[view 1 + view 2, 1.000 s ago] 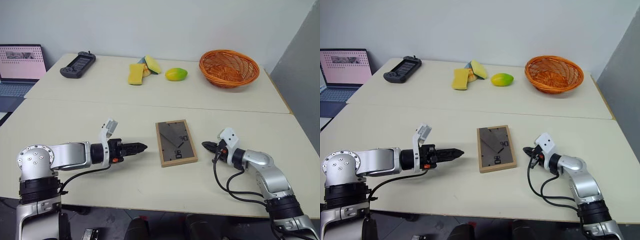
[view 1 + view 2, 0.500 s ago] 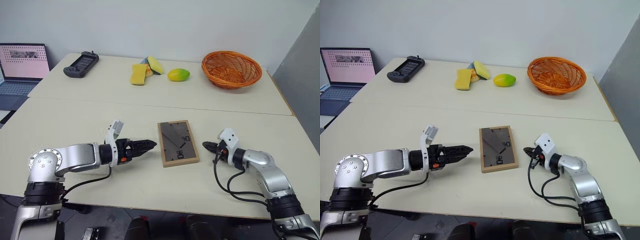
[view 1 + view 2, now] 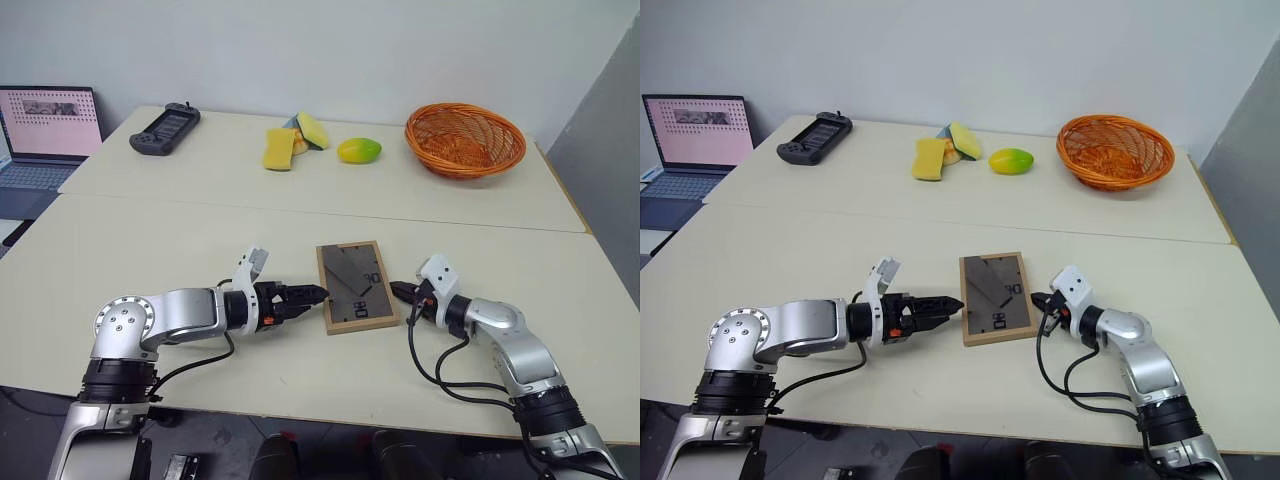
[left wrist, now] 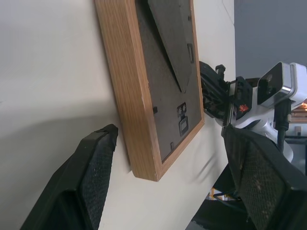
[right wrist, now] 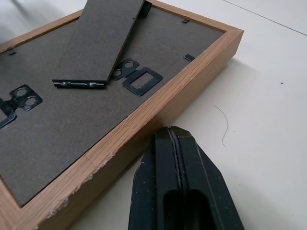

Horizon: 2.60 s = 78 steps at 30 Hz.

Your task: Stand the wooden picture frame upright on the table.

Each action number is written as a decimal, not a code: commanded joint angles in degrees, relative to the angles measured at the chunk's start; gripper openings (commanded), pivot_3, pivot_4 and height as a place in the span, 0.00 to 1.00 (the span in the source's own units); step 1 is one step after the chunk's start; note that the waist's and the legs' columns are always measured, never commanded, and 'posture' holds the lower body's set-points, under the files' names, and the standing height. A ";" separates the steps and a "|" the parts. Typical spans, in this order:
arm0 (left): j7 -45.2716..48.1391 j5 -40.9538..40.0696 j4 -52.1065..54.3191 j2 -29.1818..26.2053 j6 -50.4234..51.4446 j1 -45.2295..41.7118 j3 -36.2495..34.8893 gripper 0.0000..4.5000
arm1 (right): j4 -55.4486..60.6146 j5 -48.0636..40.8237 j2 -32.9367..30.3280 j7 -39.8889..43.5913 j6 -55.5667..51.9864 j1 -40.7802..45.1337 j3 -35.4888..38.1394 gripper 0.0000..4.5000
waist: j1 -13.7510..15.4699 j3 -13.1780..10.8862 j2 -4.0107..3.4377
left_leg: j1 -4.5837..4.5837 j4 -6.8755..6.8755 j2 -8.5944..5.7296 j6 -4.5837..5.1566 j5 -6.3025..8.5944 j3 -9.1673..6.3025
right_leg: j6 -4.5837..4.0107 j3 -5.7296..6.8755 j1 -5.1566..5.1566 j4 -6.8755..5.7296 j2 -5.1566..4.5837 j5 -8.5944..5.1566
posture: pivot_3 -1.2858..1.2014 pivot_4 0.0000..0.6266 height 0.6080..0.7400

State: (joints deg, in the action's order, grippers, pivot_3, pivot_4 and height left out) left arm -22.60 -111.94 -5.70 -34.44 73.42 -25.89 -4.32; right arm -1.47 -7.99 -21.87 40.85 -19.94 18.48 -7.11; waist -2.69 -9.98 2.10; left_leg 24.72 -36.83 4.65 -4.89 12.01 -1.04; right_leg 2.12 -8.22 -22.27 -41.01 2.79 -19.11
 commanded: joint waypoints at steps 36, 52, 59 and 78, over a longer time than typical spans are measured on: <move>-7.51 -1.06 -1.05 5.10 0.12 0.73 -3.34 0.82 | 5.11 -4.71 9.24 -6.82 -6.52 2.52 1.60 0.00 | -0.20 0.00 0.00 | 0.00 0.03 -0.03 0.00 0.00 -0.08 | 0.02 0.04 0.01 0.03 0.00 -0.01 | 0.52 0.24 1.00; -8.65 -1.06 0.38 5.17 -0.72 1.49 -4.30 0.82 | 5.91 -3.63 9.20 -10.48 -6.95 1.00 1.48 0.00 | -0.17 0.00 0.00 | 0.01 0.06 -0.03 0.00 0.00 -0.10 | 0.02 0.05 0.00 0.06 0.00 -0.01 | 0.52 0.24 1.00; -8.89 -1.06 0.20 5.19 -0.79 1.24 -4.42 0.82 | 5.08 -1.20 2.98 -6.33 -4.39 -0.52 -1.57 0.00 | -0.11 0.00 0.00 | 0.00 0.11 -0.05 0.00 0.00 -0.10 | 0.04 0.04 0.00 0.11 -0.01 -0.02 | 0.52 0.24 1.00; -9.11 -1.06 0.12 4.75 -0.44 1.52 -4.90 0.82 | 9.83 -5.91 11.23 -10.58 -12.47 -0.72 -1.43 0.00 | -0.17 0.00 0.00 | 0.01 0.14 -0.05 -0.02 0.00 -0.12 | 0.05 0.04 -0.01 0.14 -0.01 -0.03 | 0.52 0.24 1.00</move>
State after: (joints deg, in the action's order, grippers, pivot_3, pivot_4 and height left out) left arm -31.93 -112.24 -6.53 -29.42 73.07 -24.60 -8.28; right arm 6.37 -12.82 -10.92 30.31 -32.64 16.83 -9.08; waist -2.86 -9.99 2.09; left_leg 24.73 -36.68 4.61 -4.91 12.01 -1.16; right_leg 2.17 -8.18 -22.28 -40.87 2.79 -19.14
